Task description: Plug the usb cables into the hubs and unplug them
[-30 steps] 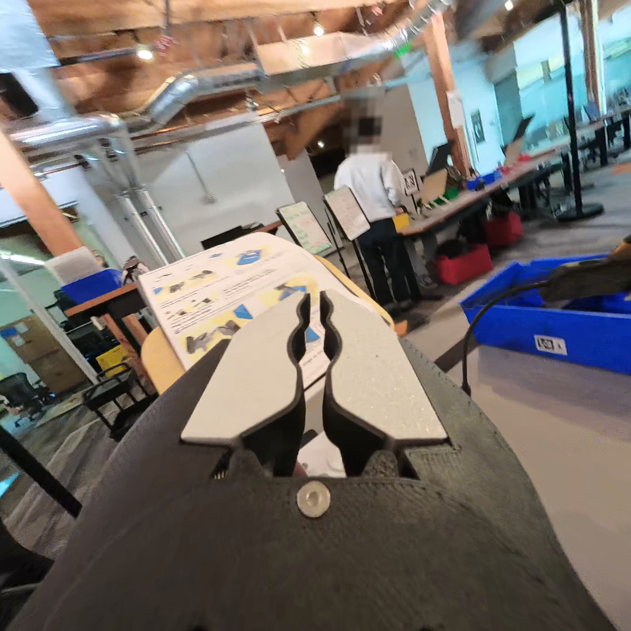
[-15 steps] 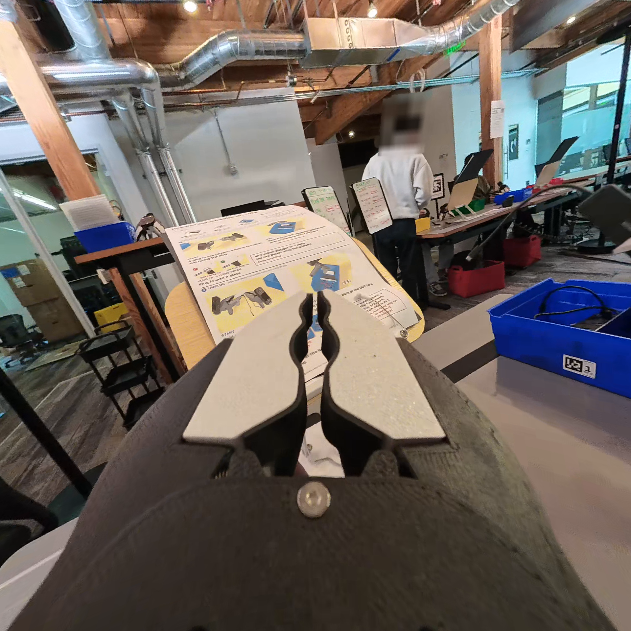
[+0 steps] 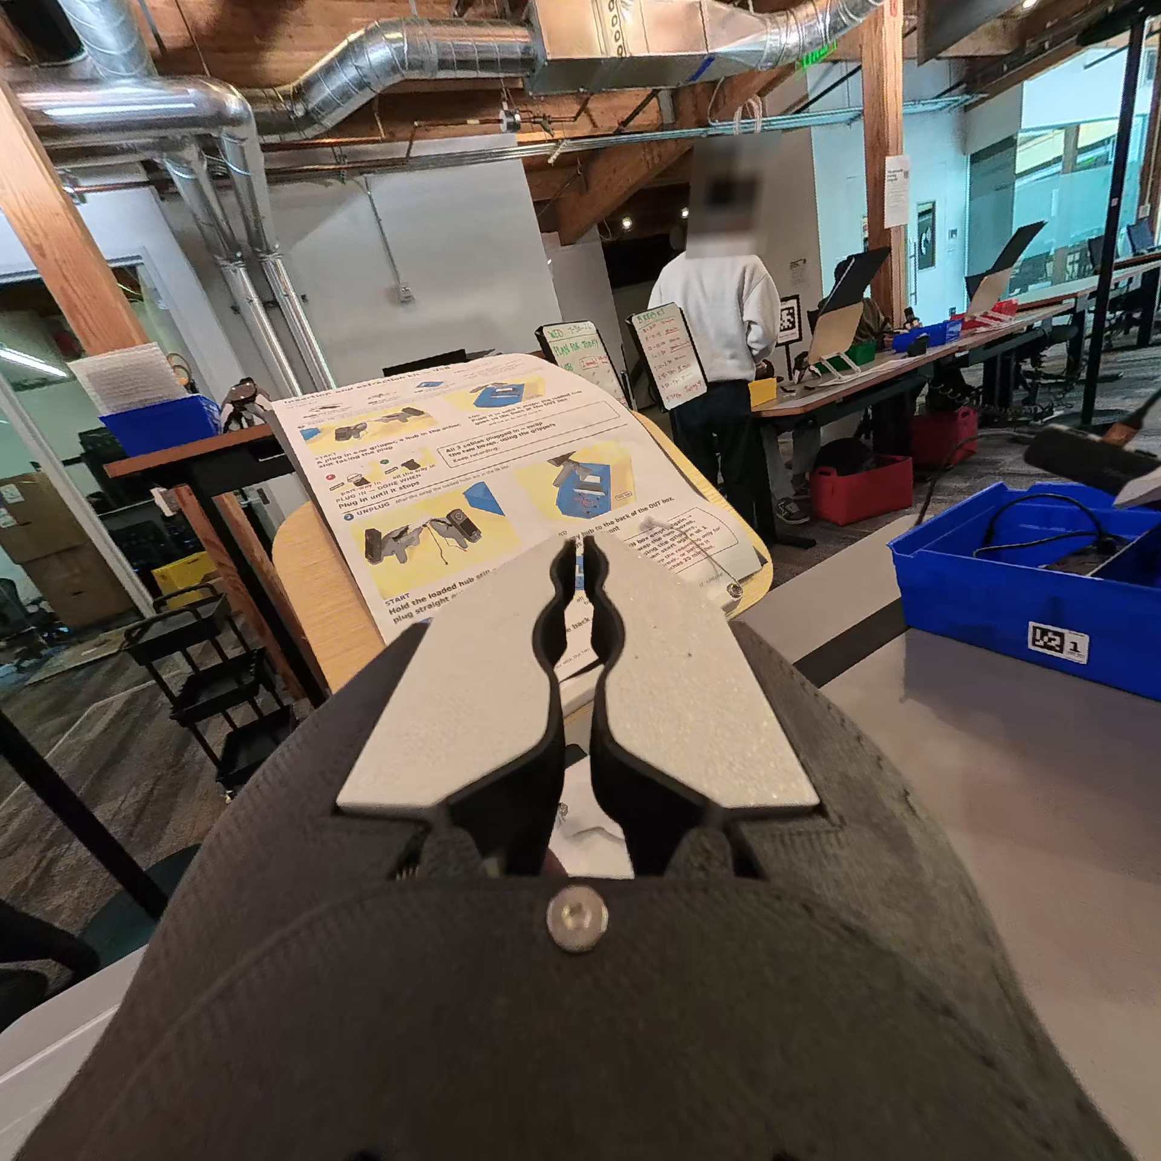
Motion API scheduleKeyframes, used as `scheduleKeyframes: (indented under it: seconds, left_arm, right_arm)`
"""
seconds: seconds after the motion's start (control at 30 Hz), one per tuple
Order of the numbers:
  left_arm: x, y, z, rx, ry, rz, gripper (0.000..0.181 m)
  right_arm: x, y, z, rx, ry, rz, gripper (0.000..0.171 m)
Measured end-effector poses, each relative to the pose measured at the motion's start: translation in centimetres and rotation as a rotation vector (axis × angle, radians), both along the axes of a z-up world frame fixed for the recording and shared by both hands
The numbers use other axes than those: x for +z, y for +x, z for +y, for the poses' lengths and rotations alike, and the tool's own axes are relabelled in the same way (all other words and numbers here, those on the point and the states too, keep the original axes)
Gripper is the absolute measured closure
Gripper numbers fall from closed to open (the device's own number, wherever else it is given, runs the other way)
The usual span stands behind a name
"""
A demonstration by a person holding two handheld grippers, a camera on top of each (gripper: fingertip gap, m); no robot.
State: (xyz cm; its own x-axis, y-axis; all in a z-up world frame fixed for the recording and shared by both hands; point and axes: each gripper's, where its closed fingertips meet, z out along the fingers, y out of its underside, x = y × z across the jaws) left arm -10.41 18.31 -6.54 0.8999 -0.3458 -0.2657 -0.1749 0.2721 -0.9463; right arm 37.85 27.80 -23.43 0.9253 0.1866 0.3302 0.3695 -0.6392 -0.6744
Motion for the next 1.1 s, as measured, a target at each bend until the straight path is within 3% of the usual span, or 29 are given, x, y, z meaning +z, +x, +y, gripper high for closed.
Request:
scheduleKeyframes:
  seconds: [0.17,0.37,0.5,0.83,1.1]
  left_arm:
    - [-0.5,0.4,0.2,-0.011,-0.001,0.023,0.179]
    - [-1.8,1.6,0.7,-0.029,-0.017,0.059,0.179]
    - [-3.1,2.6,1.2,-0.039,-0.037,0.1,0.179]
    - [-5.5,3.6,2.2,-0.055,-0.067,0.152,0.179]
    - [-7.8,4.4,3.0,-0.066,-0.115,0.198,0.179]
  right_arm:
    - [-0.3,0.5,-0.6,0.207,-0.274,-0.189,0.16]
    - [1.6,2.9,-0.7,0.457,-0.487,-0.51,0.161]
    - [1.7,2.9,-0.5,0.652,-0.601,-0.618,0.161]
    - [-1.0,3.6,0.8,0.845,-0.878,-0.692,0.161]
    - [-5.2,5.7,0.8,0.83,-1.123,-0.649,0.161]
